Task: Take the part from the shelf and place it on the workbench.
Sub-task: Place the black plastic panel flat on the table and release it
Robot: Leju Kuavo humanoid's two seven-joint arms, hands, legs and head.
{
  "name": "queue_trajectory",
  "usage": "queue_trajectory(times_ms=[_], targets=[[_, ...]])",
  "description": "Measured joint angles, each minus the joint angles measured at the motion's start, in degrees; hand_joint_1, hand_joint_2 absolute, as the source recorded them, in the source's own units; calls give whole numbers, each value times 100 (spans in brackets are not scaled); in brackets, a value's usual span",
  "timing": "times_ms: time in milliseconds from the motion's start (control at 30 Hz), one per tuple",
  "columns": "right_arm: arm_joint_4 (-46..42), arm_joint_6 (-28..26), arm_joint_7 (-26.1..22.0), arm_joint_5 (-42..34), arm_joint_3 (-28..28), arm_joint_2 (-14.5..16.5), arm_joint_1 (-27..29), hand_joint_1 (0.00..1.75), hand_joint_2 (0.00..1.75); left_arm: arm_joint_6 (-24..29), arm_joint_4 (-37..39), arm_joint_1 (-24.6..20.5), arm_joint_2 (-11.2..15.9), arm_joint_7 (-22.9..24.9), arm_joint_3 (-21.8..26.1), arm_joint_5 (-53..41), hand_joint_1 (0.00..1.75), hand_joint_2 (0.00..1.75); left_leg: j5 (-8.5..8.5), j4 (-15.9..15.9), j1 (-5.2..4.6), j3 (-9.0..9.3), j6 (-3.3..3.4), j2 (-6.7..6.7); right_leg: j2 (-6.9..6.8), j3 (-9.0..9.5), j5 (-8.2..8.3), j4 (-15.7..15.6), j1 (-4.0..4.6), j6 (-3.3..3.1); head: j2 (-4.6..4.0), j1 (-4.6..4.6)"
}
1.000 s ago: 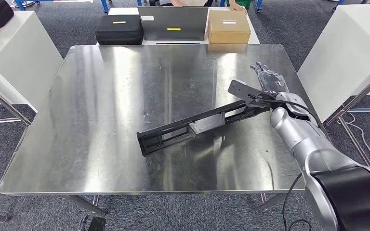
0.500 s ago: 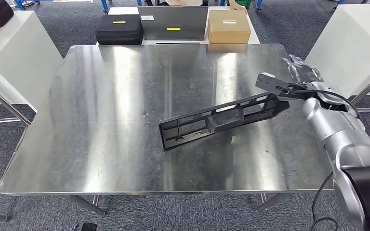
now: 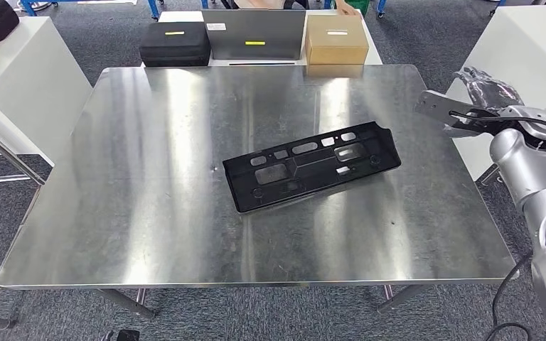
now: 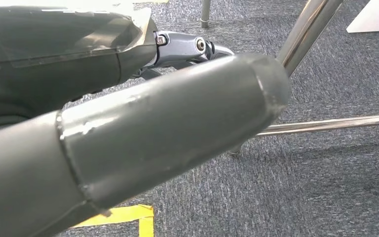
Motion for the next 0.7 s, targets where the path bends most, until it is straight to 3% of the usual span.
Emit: queue_trajectory(times_ms=[267, 467, 600, 700], targets=[[-187, 13, 0, -8, 6, -352, -13, 0, 175, 21, 0, 68, 2, 8, 78, 70, 0, 0, 0, 1, 0, 2, 0, -6, -5, -1, 0, 0, 0, 0, 0, -1], [-1270, -9, 145, -680, -15, -1263, 491, 0, 175, 21, 3, 151, 2, -21, 213, 132, 0, 0, -8, 2, -4, 3, 13, -39, -28, 1, -15, -3, 1, 20, 0, 1], [-2532, -436, 452, -1537, -346, -2184, 1697, 0, 175, 20, 7, 206, -13, -43, 291, 136, 0, 0, -34, 3, -3, 25, 36, -94, -72, 32, -55, -8, 24, 35, 0, 0], [-3769, -1081, 554, -1699, -1312, -2749, 3618, 0, 175, 31, 17, 251, -44, -94, 356, 130, 0, 0, -95, -2, 17, 76, 61, -176, -148, 125, -123, -10, 50, 36, 0, 6]])
